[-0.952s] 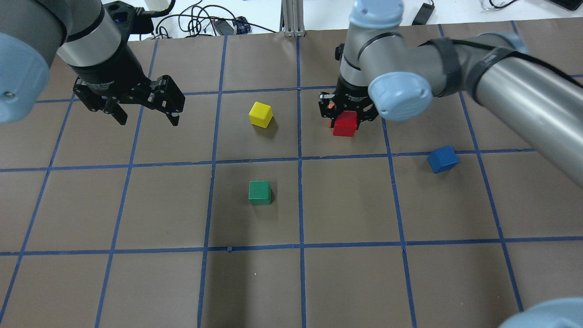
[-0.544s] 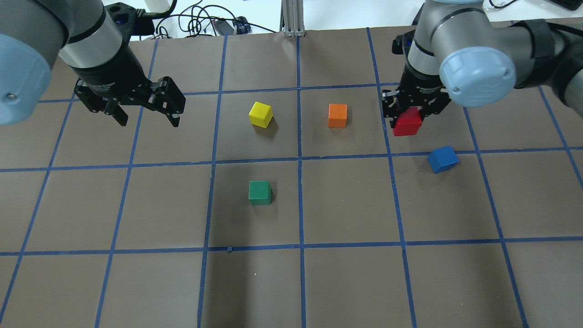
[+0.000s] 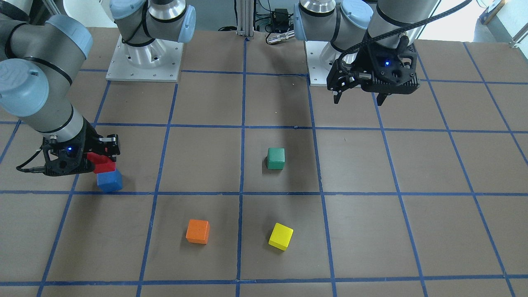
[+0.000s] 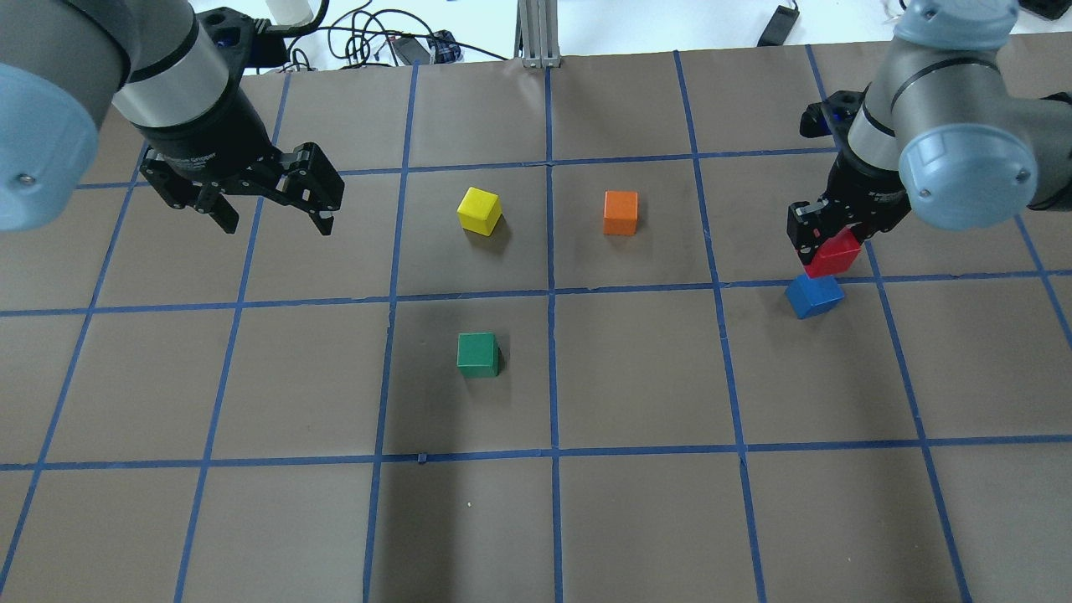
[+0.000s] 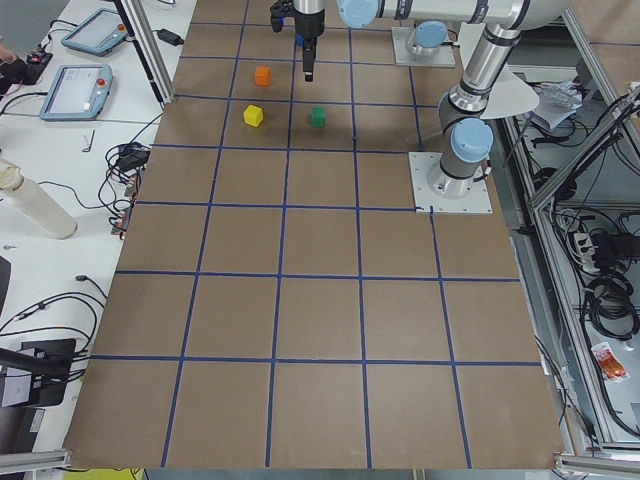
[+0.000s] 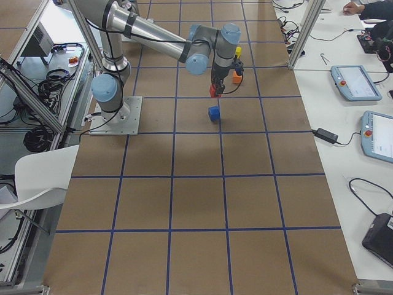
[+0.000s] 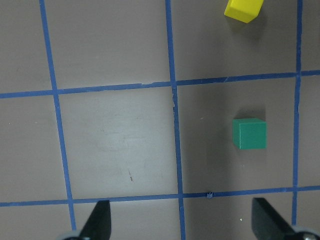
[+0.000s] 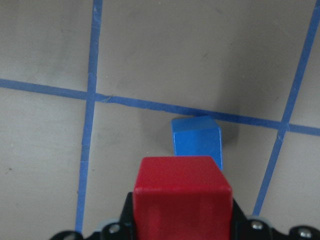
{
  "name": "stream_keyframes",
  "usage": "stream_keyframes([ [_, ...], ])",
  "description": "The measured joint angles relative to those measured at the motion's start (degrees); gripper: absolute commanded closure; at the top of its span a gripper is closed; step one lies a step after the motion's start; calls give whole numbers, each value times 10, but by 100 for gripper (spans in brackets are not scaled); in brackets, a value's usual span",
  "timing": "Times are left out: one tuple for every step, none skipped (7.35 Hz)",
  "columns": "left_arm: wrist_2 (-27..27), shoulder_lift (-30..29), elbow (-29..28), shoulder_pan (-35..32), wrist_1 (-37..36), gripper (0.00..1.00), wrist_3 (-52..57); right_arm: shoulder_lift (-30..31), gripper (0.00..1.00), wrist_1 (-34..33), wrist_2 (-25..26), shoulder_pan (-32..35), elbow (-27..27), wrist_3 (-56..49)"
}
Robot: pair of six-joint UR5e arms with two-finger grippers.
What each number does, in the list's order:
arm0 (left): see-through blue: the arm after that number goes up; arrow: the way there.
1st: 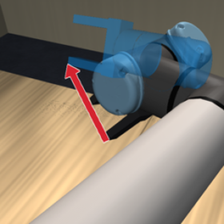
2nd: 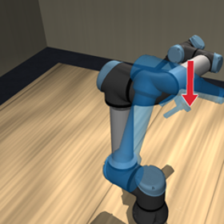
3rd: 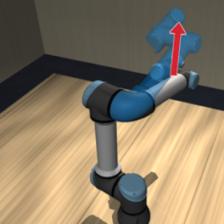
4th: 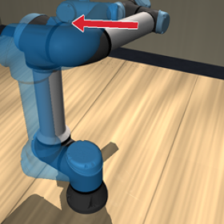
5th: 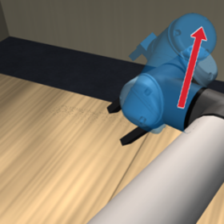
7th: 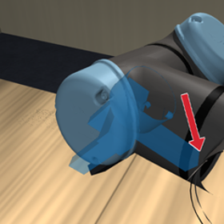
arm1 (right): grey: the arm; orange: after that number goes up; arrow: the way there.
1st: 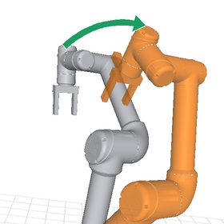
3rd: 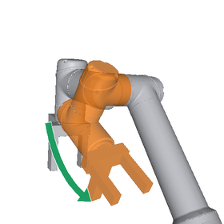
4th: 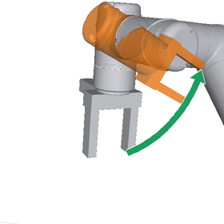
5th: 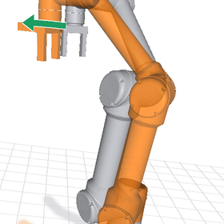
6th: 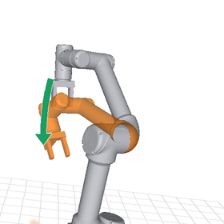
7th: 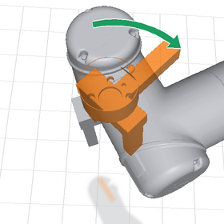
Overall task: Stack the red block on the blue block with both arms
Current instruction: 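Carry the red cube with the right gripper above the blue cube, then lower the red cube onto the blue cube with the right gripper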
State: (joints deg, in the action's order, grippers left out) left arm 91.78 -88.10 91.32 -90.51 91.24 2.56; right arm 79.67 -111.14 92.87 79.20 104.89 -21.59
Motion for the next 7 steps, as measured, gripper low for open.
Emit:
stream_keyframes([
  [0, 0, 0, 0, 0, 0, 0, 0, 100, -56, -1, -7, 30, -29],
  [-1, 0, 0, 0, 0, 0, 0, -1, 100, -101, -4, -15, 53, -46],
  [-2, 0, 0, 0, 0, 0, 0, -4, 100, -123, -6, -19, 65, -53],
  [-2, 0, 0, 0, 0, 0, 0, -8, 100, -132, -8, -20, 69, -55],
  [-3, 0, -1, 0, 0, 0, 0, -14, 100, -135, -8, -21, 70, -56],
  [-3, 0, -1, 0, 0, 0, 0, -17, 100, -136, -8, -21, 71, -56],
  [-4, 0, -1, 0, 0, 0, 0, -18, 100, -136, -7, -22, 72, -57],
])
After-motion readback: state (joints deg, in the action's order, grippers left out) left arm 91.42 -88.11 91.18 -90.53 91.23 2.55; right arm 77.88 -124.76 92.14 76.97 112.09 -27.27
